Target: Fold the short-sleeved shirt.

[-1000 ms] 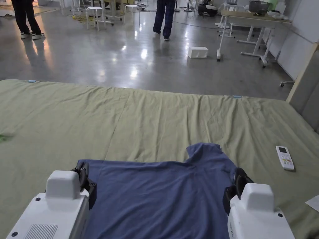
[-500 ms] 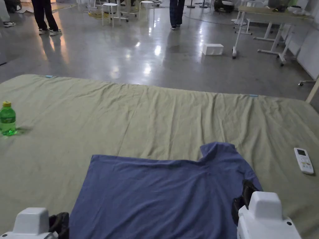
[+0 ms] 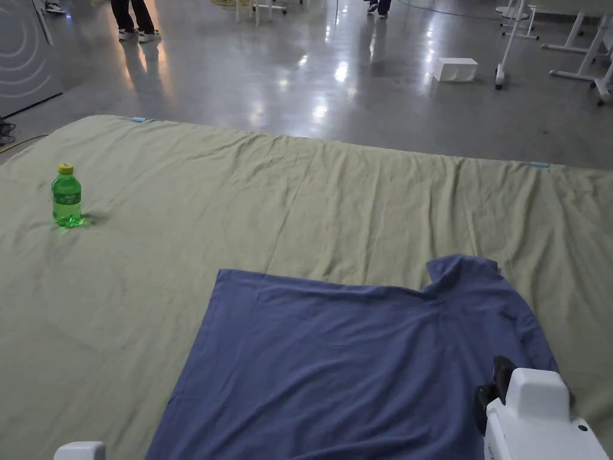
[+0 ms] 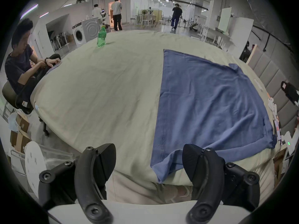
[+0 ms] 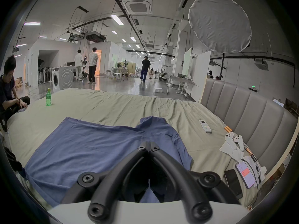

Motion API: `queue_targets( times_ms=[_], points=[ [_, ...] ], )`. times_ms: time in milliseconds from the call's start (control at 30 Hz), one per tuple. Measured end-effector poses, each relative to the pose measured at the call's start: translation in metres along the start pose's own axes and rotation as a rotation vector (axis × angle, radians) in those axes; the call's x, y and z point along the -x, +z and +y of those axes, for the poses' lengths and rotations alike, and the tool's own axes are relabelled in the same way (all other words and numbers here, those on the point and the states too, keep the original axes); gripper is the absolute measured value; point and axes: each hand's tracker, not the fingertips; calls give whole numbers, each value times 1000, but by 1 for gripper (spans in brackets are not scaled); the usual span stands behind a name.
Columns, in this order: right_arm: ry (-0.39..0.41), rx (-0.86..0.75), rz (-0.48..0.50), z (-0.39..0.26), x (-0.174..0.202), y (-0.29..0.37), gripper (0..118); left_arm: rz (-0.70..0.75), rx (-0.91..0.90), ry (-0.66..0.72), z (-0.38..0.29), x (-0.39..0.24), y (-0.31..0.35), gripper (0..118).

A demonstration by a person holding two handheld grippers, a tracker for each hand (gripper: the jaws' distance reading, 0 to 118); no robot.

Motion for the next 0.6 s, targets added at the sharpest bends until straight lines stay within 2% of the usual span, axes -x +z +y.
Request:
queue_targets(
  times_ms=[167, 267, 333, 467, 500, 600],
  points=[
    [-2, 20, -10, -4, -3, 1, 1, 67, 144, -40, -3, -13, -32, 82],
    [-6, 32, -18, -7, -5, 2, 1, 60, 124, -22, 0, -17, -32, 80],
    [-14, 37, -19, -10, -6, 4, 1, 53, 136, -21, 1, -16, -29, 67],
    [-4, 44, -22, -12, -9, 7, 1, -18, 139, -101, 4, -33, -21, 10],
    [-4, 46, -21, -13, -10, 7, 1, -59, 137, -103, 4, -36, -21, 8],
    [-4, 54, -22, -16, -15, 8, 1, -32, 141, -115, 4, -40, -19, 6]
  ],
)
